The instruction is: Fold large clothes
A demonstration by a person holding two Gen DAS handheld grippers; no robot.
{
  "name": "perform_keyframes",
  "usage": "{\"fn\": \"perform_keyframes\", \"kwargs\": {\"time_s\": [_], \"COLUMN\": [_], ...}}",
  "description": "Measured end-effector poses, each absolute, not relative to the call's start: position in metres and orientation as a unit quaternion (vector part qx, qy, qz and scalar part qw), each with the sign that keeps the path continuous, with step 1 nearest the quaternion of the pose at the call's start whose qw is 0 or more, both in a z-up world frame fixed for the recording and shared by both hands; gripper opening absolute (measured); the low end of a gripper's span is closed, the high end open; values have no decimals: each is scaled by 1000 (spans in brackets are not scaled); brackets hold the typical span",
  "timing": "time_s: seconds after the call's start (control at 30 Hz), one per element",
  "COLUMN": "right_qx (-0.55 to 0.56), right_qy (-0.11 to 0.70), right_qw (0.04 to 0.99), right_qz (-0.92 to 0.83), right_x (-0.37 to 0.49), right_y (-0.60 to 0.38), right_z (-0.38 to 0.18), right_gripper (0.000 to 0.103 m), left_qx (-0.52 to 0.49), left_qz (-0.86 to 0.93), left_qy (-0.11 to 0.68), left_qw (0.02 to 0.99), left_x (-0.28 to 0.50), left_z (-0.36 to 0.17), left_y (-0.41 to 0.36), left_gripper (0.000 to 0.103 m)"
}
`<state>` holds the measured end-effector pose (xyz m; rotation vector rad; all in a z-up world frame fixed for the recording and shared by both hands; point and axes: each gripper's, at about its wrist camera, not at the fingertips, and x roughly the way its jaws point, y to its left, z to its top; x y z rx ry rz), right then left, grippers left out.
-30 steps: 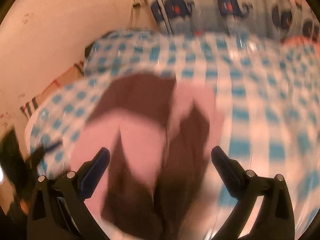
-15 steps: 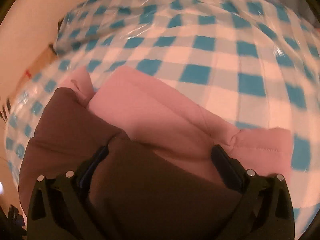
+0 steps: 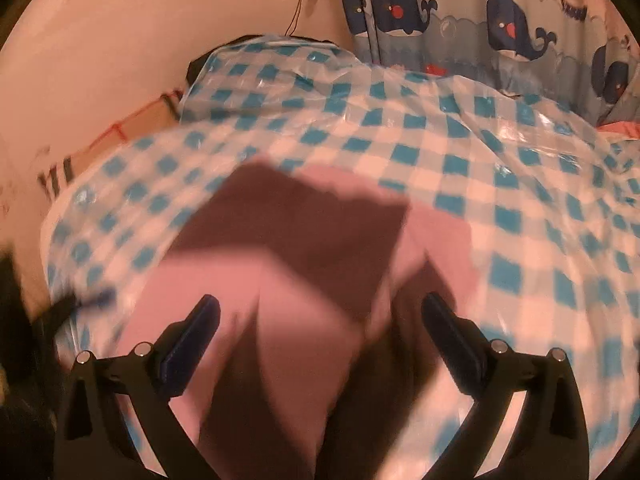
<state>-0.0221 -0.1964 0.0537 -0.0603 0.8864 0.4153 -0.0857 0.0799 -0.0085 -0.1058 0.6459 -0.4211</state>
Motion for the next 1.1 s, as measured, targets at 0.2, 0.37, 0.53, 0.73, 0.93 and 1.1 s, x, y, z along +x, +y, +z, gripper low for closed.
{"fn": "perform_keyframes", "kwargs": {"time_s": [0.2, 0.37, 0.53, 0.73, 0.93, 1.1], "right_qx": [10, 93, 80, 84, 68, 18], "right_qy": [500, 505, 435, 499, 440, 386], "right_qw": [847, 837, 879, 846, 884, 907], "right_qz": [178, 189, 176, 165, 144, 169], "right_x": [-49, -56, -104, -98, -140, -164], "right_y": [-209, -229, -232, -224, -230, -201], "right_z": [-55, -49, -8, -65, -14, 4], "right_gripper": [96, 96, 96, 96, 96, 96], "left_qx": [-105, -148, -80, -68, 4, 41], "left_qz": [-200, -195, -188, -177, -171, -189], "left_qy": [441, 437, 369, 411, 350, 306], "left_qw": [869, 866, 907, 892, 921, 932], "left_x": [-45, -50, -80, -74, -114, -140], "left_z": [-70, -76, -46, -69, -40, -22], "left_y": [86, 95, 85, 73, 64, 51], "left_gripper": [97, 97, 97, 97, 97, 97]}}
